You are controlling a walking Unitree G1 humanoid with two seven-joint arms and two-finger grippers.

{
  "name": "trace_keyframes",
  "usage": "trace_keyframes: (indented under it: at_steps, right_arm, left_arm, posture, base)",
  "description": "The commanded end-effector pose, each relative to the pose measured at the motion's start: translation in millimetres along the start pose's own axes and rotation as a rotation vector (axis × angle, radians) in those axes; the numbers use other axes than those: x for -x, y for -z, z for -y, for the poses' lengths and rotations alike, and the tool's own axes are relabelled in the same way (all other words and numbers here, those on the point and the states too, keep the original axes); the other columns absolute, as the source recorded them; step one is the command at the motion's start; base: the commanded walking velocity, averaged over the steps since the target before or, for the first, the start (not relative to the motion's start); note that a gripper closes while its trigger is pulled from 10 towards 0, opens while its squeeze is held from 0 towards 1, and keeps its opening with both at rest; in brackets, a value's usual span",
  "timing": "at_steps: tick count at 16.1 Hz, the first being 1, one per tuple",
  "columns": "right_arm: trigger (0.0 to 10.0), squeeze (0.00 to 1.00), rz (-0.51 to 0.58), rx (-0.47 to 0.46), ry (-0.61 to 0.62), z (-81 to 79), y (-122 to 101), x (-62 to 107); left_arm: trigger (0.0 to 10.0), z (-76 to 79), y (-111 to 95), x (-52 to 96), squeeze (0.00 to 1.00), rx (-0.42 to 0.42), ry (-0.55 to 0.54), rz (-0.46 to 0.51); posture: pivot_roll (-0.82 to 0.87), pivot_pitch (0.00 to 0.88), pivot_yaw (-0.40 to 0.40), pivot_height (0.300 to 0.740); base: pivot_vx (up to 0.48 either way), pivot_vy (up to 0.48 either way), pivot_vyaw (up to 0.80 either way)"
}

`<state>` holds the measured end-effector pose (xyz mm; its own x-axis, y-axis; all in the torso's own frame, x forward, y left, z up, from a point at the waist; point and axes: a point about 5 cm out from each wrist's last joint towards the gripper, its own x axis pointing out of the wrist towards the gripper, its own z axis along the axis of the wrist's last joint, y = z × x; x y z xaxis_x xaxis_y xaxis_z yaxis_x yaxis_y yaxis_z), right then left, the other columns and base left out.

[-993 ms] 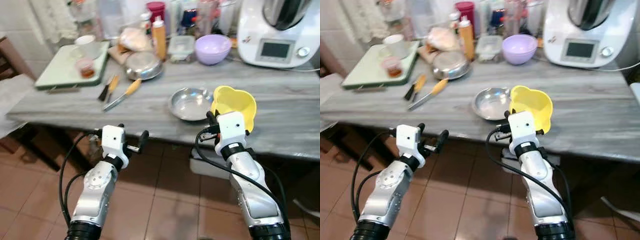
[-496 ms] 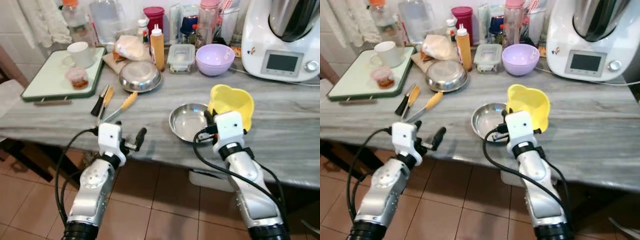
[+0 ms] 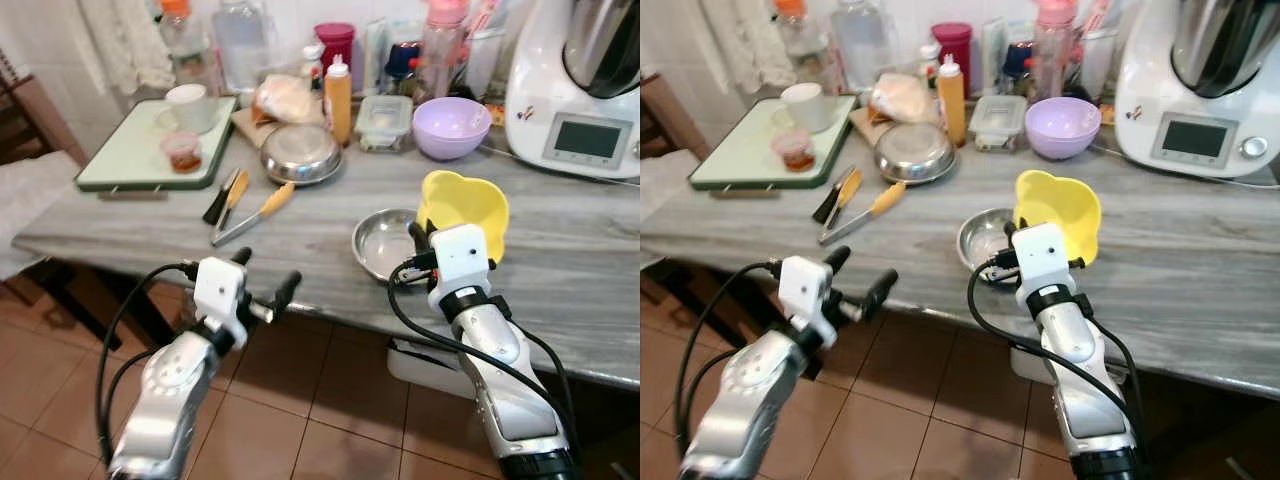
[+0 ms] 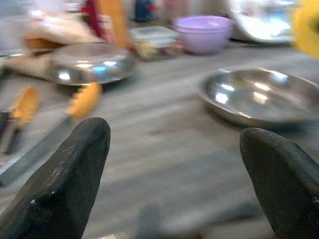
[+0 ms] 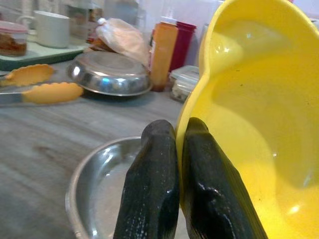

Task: Setting the table

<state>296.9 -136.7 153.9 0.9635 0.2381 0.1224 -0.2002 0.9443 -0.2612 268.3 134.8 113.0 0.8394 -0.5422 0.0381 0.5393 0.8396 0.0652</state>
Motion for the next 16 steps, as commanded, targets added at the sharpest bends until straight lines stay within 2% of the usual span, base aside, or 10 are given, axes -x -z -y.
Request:
trace_keyframes:
  at_steps: [1, 3, 4, 5, 7, 9, 10, 12, 16]
  right_arm:
    - [10.0, 0.0, 0.04, -0.004, -0.037, -3.4, -11.5, -5.7]
    - [10.0, 0.0, 0.054, -0.026, -0.116, -10.5, -18.3, -17.1]
    - [10.0, 0.0, 0.072, -0.037, -0.189, -13.4, -27.1, -30.8]
    - [10.0, 0.0, 0.072, -0.035, -0.208, -14.5, -29.0, -33.9]
    - [10.0, 0.0, 0.072, -0.04, -0.265, -15.8, -37.2, -52.3]
    - [10.0, 0.0, 0.049, -0.078, -0.318, -19.3, -39.6, -63.2]
    - [10.0, 0.0, 0.014, -0.084, -0.357, -20.7, -39.9, -74.3]
    - [10.0, 0.0, 0.019, -0.052, -0.436, -25.3, -43.6, -80.7]
    - [10.0, 0.0, -0.025, 0.081, -0.561, -28.8, -37.9, -90.5]
  left_arm:
    - [10.0, 4.0, -2.1, 0.5, 0.0, -0.018, 0.056, -0.011]
    - [10.0, 5.0, -2.0, 6.0, 0.0, -0.014, 0.076, -0.027]
    - [10.0, 7.0, -1.8, 9.9, 0.0, -0.006, 0.091, -0.036]
    - [10.0, 8.1, -1.7, 12.2, 0.0, -0.004, 0.099, -0.04]
    - [10.0, 10.4, -1.3, 18.0, 0.0, -0.005, 0.122, -0.052]
    - [10.0, 11.8, -1.1, 22.1, 0.0, -0.004, 0.124, -0.058]
    - [10.0, 13.4, -0.7, 25.2, 0.0, -0.001, 0.121, -0.066]
    - [10.0, 14.5, -1.8, 28.1, 0.0, 0.002, 0.111, -0.067]
    - [10.0, 17.5, -4.1, 29.3, 0.0, 0.009, 0.105, -0.074]
  posture:
    - [-0.04, 0.107, 0.064, 0.74]
    - [-0.03, 0.123, 0.069, 0.74]
    - [-0.02, 0.14, 0.071, 0.74]
    - [-0.02, 0.145, 0.071, 0.74]
    - [0.0, 0.162, 0.069, 0.74]
    - [0.01, 0.172, 0.065, 0.74]
    - [0.02, 0.176, 0.063, 0.74]
    - [0.04, 0.177, 0.06, 0.74]
    - [0.05, 0.174, 0.052, 0.74]
  base:
    - [0.0, 0.0, 0.0]
    - [0.0, 0.0, 0.0]
    - [0.0, 0.0, 0.0]
    - [0.0, 0.0, 0.0]
    - [0.0, 0.0, 0.0]
    - [0.0, 0.0, 0.0]
    - [0.0, 0.0, 0.0]
    - [0.0, 0.0, 0.0]
    - [0.0, 0.0, 0.0]
